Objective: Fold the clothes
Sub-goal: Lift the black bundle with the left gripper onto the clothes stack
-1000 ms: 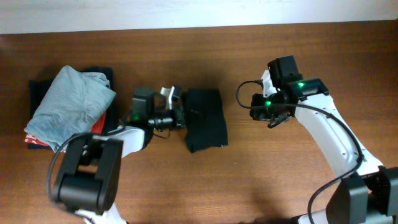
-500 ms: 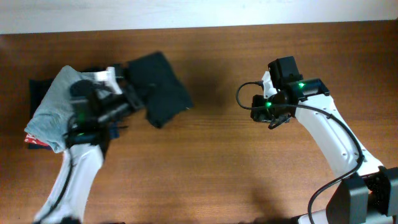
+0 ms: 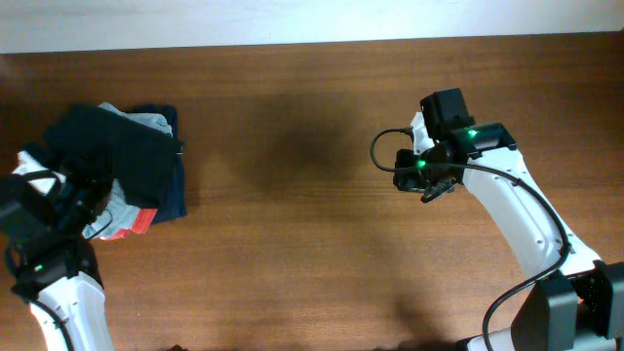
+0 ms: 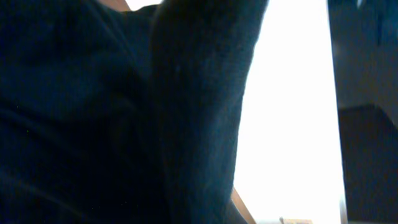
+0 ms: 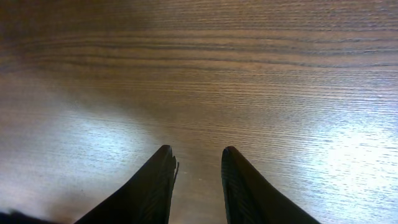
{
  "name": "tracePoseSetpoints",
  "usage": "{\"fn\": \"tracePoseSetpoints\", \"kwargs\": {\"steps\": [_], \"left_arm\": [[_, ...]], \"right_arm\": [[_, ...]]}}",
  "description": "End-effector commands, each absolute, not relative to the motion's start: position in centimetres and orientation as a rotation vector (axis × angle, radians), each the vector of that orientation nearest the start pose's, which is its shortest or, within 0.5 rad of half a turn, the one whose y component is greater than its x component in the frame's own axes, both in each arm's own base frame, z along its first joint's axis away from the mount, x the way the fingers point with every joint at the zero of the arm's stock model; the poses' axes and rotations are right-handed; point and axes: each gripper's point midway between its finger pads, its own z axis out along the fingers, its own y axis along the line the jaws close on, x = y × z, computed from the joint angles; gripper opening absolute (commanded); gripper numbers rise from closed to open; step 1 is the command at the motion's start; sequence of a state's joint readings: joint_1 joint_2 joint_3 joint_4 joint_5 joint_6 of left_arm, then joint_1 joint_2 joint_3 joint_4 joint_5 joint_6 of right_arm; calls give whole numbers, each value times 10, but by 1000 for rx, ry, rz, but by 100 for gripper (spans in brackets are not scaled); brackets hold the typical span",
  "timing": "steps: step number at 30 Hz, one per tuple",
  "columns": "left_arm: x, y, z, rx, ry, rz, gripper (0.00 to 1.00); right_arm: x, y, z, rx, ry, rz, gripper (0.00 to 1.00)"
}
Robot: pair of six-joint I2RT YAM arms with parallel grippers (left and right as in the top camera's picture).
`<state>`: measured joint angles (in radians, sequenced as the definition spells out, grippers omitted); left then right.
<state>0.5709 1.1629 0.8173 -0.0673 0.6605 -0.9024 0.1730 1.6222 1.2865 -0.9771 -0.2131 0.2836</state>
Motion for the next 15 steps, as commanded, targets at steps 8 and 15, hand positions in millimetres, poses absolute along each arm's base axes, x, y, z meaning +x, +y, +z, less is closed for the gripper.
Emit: {"fn": "tracePoseSetpoints", "kwargs": {"steps": [8,15], "left_arm": [[359,118,256,-984,1683,-804,1],[357,150,231,-1143,1661,-665,0]], "right_arm": [[336,90,123,120,2906,349,30],[335,90,122,121,2908,349,30]]}}
